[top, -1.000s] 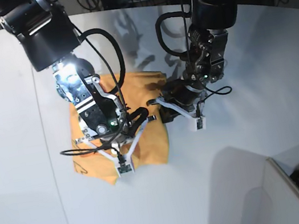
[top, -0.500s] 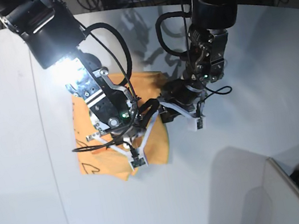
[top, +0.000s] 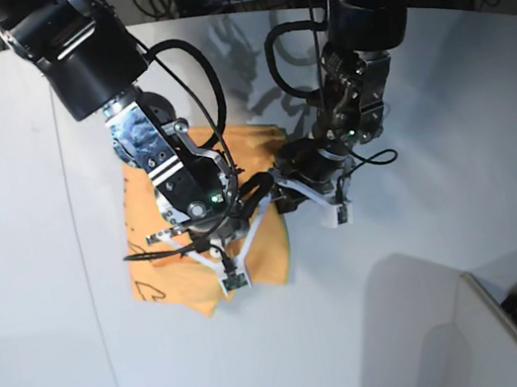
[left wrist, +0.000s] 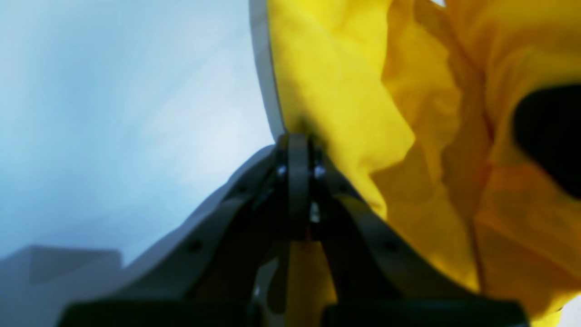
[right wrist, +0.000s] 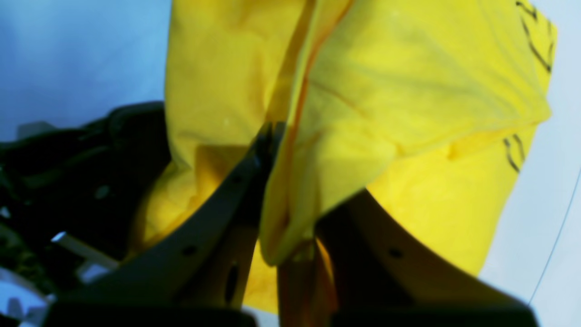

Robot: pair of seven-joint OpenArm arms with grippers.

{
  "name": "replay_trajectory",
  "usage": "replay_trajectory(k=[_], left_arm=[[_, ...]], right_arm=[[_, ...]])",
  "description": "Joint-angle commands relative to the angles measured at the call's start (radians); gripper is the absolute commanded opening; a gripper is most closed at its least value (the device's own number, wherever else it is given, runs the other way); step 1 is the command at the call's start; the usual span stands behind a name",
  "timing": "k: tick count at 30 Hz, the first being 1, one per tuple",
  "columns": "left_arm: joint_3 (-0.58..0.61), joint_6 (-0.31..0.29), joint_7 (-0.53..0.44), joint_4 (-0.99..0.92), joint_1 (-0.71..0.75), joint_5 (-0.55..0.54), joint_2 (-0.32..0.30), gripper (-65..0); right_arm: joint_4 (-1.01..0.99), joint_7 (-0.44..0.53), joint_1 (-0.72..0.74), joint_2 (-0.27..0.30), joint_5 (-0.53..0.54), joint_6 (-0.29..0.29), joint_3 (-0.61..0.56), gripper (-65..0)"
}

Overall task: Layout the t-shirt on the table in an organized manner, then fold the t-shirt properly
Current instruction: 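Fold the shirt end held by the right gripper over onto the stack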

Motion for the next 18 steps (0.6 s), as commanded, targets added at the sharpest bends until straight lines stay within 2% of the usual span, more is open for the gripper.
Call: replay_trajectory(k=[1,4,9,12,18], left_arm=[[0.001,0.003,0.014,0.009,-0.008,0.008,0.002,-65.0],[0.001,0.003,0.014,0.009,-0.008,0.008,0.003,-65.0],[0.001,0.003,0.016,0.01,-0.008,0.008,0.003,-65.0],[0.001,0.003,0.016,0.01,-0.008,0.008,0.003,-65.0],[-0.01,0.003,0.016,0.044,0.007,0.006,-0.003,-65.0]], right_arm=[[0.013,0.021,0.032,-0.01,-0.001,-0.004,-0.003,-65.0],[0.013,0.019,0.034,-0.01,0.007,-0.004,-0.003,-65.0],[-0.025,0.022,0.072,-0.01,0.129,-0.006,-0.006,-65.0],[-0.059,0.024,0.083,-0.01,0.131,-0.027,-0.006,-65.0],[-0.065,0.048,0.082,-0.009,0.132,-0.03,-0.001,-65.0]])
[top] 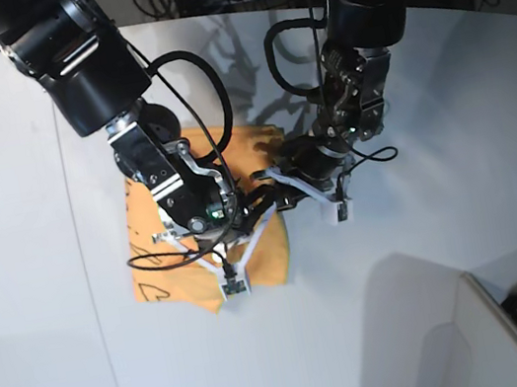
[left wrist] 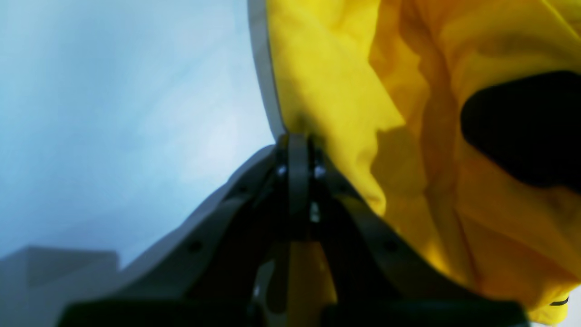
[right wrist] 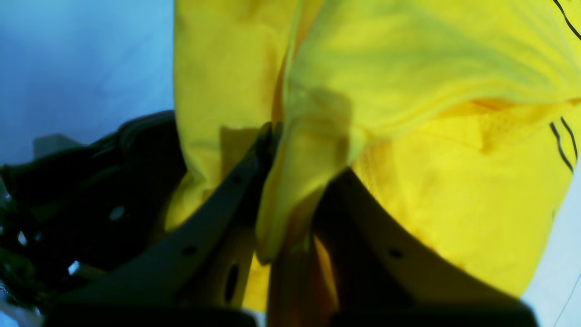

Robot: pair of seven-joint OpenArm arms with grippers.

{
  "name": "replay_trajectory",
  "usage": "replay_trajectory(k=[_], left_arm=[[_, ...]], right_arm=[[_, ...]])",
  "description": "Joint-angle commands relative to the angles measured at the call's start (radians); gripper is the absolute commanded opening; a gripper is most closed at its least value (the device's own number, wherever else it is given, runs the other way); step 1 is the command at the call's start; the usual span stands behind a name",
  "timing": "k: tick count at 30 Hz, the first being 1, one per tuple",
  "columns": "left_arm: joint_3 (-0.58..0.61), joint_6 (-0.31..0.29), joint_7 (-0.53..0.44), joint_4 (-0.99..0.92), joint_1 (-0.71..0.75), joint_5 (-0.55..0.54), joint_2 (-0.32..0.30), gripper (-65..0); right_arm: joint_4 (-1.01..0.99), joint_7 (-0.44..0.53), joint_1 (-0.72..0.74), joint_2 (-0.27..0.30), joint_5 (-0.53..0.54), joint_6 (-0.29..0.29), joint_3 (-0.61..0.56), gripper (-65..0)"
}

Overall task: Layout the t-shirt on the table in an organized manner, then fold the t-shirt properly
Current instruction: 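Fold the shirt end held by the right gripper over onto the stack, then press the folded shirt flat with the right gripper and withdraw it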

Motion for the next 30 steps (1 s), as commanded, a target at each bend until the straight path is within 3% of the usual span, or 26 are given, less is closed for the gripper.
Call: replay_trajectory(k=[1,4,7,10,13,17,23,26,28,30], left_arm=[[-0.001,0.003,0.005,0.035,0.003,0.006,-0.002,-65.0],[-0.003,0.003,0.057,0.131,0.031,0.006,-0.032,-65.0],[-0.012,0.006,0.118,0.247,0.081,0.006,-0.078,-65.0],[-0.124,0.006,0.173,0.365,0.153,0.006,-0.106,-65.0],[-0.282,0.006,0.25,0.439,0.195,0.007,-0.112,-65.0],[-0.446,0.001,0.316,0.46,0.204,0.007,-0.152,-65.0],[-0.481,0.001,0.321,0.459,0.201,0.007,-0.209,-65.0],[-0.481,0.001,0.319,0.459,0.201,0.007,-0.215,-65.0],[-0.481,0.001,0.318,0.459,0.204,0.007,-0.215,-65.0],[-0.483,0.001,0.318,0.459,0.207,0.007,-0.217,-65.0]], right_arm=[[0.017,0.023,0.025,-0.009,-0.001,-0.006,0.004,-65.0],[0.017,0.023,0.02,-0.009,-0.001,-0.006,0.0,-63.3],[0.023,0.026,0.004,-0.009,-0.001,-0.006,0.0,-43.7],[0.022,0.026,0.002,-0.009,-0.001,-0.006,-0.002,-34.1],[0.022,0.026,0.002,-0.01,-0.001,-0.005,-0.014,-33.6],[0.025,0.028,0.01,-0.012,0.02,-0.005,-0.146,-33.3],[0.046,0.022,0.102,-0.009,0.247,-0.005,-0.361,-33.6],[0.161,0.003,0.111,0.001,0.261,-0.006,-0.433,-33.8],[0.267,-0.051,0.105,0.044,0.261,-0.008,-0.43,-34.5],[0.358,-0.074,0.079,0.093,0.261,-0.009,-0.416,-42.2]])
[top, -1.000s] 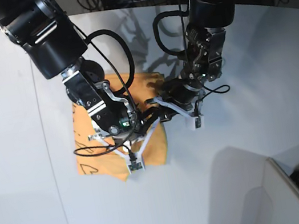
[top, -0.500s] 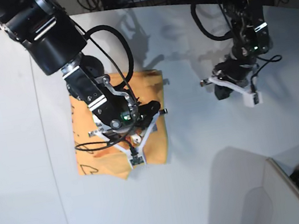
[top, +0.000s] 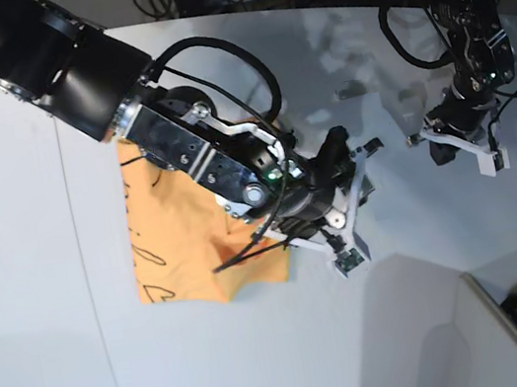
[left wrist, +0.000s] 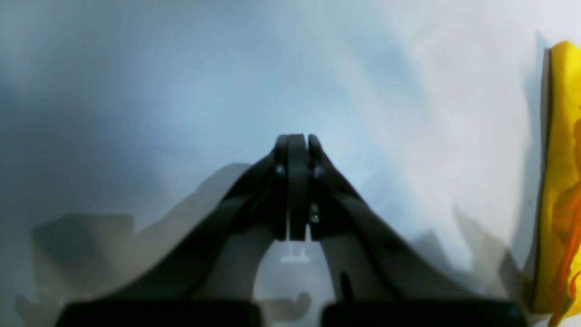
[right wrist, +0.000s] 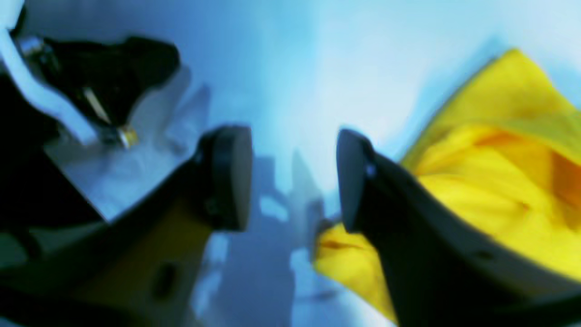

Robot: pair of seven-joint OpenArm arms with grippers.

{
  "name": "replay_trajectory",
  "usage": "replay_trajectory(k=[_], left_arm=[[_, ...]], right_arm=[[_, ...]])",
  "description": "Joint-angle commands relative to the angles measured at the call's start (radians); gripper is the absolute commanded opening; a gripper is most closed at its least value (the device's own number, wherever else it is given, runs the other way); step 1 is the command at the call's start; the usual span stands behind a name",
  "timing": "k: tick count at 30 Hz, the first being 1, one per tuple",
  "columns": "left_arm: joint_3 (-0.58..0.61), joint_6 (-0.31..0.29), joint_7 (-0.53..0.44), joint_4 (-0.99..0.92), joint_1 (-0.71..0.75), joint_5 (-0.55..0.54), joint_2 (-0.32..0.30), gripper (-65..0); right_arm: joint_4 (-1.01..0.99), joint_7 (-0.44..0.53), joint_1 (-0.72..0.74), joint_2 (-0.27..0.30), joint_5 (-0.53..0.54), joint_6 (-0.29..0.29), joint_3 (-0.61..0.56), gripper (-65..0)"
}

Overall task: Layout the t-shirt on the table in an organized manner, then fold the t-shirt properly
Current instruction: 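Press the folded shirt flat with the right gripper and withdraw it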

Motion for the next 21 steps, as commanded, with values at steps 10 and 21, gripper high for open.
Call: replay_trajectory(k=[10,21], left_arm=[[-0.121,-0.043,-0.02,-0.05,0.0,-0.012,-0.029,-65.0],[-0.121,-0.068,-0.02,-0.043,0.011,-0.012,-0.023,-65.0]], right_arm=[[-0.084,0.14,-0.039,0.167,-0.009,-0.137,0.35,-65.0],[-0.523,0.245,0.145,0.026,-0.008,-0.135,0.235,-65.0]])
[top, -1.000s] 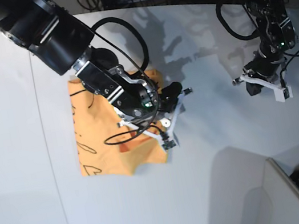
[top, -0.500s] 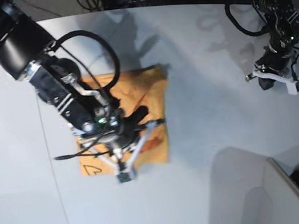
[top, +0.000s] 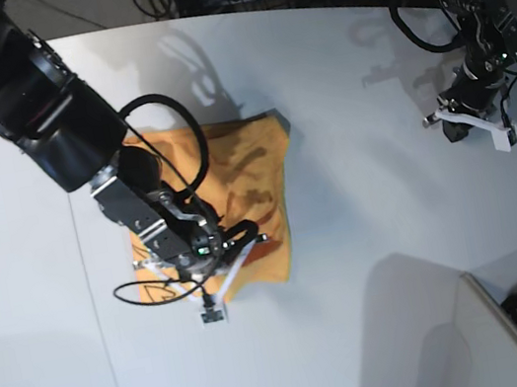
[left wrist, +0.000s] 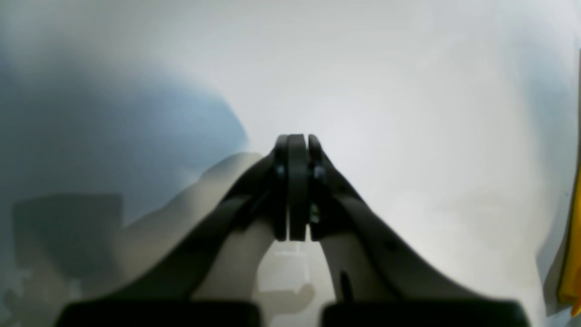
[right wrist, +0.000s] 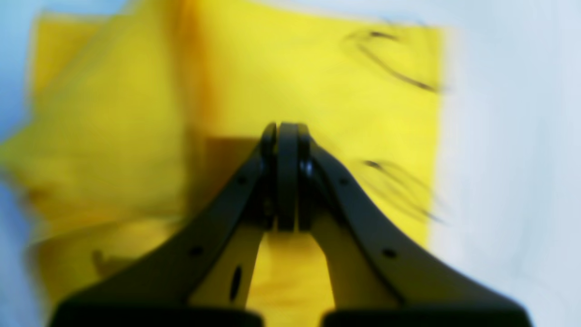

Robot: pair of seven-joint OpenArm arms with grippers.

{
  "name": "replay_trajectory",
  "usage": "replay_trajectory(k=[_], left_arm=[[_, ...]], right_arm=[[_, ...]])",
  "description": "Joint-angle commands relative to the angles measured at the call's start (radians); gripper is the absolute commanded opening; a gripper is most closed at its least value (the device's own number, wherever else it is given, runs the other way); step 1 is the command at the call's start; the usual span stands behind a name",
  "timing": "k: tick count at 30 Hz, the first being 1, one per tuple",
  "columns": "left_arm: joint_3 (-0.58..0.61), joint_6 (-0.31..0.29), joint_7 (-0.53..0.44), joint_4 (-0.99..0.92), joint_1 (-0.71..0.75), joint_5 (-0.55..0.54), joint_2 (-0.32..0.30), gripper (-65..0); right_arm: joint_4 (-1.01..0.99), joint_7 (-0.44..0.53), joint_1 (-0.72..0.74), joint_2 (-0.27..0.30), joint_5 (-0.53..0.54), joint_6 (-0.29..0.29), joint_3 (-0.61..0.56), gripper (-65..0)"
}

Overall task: Layout the t-shirt on the table in an organized manner, then fold the t-shirt properly
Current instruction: 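Press the folded shirt flat with the right gripper and withdraw it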

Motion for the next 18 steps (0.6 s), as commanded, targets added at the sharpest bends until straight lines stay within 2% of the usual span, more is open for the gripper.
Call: replay_trajectory(k=[1,5,7,9,11,13,15,18], left_arm=[[-0.004,-0.008,-0.019,0.021,-0.002,-0.01,-0.014,-65.0],[-0.004,-0.008,-0.019,0.022,0.004,-0.01,-0.014,-65.0],[-0.004,-0.009,-0.019,0.021,0.004,-0.01,-0.014,-65.0],[-0.004,-0.009,-0.019,0.021,0.004,-0.01,-0.016,-65.0],[-0.005,-0.009,-0.019,0.021,0.004,-0.01,-0.019,-65.0],[-0.005,-0.009,-0.019,0.021,0.006,-0.01,-0.02,-65.0],[-0.005,-0.009,-0.019,0.022,0.014,-0.01,-0.02,-65.0],[-0.002,-0.009,-0.019,0.022,0.021,-0.01,-0.02,-65.0]], right_arm=[[0.015,0.017,0.036,-0.016,-0.005,0.001,-0.001,-65.0],[0.026,0.017,0.068,-0.086,-0.005,0.001,-0.047,-65.0],[0.037,0.017,0.088,-0.103,-0.005,0.002,-0.072,-65.0],[0.093,0.024,0.102,-0.105,-0.005,0.038,-0.116,-65.0],[0.175,0.033,0.097,-0.088,-0.005,0.067,-0.129,-65.0],[0.232,0.007,0.074,-0.043,-0.005,0.039,-0.106,-65.0],[0.285,-0.072,0.046,-0.008,-0.005,-0.004,-0.066,-65.0],[0.402,-0.194,-0.038,0.043,-0.005,-0.011,-0.055,-65.0]])
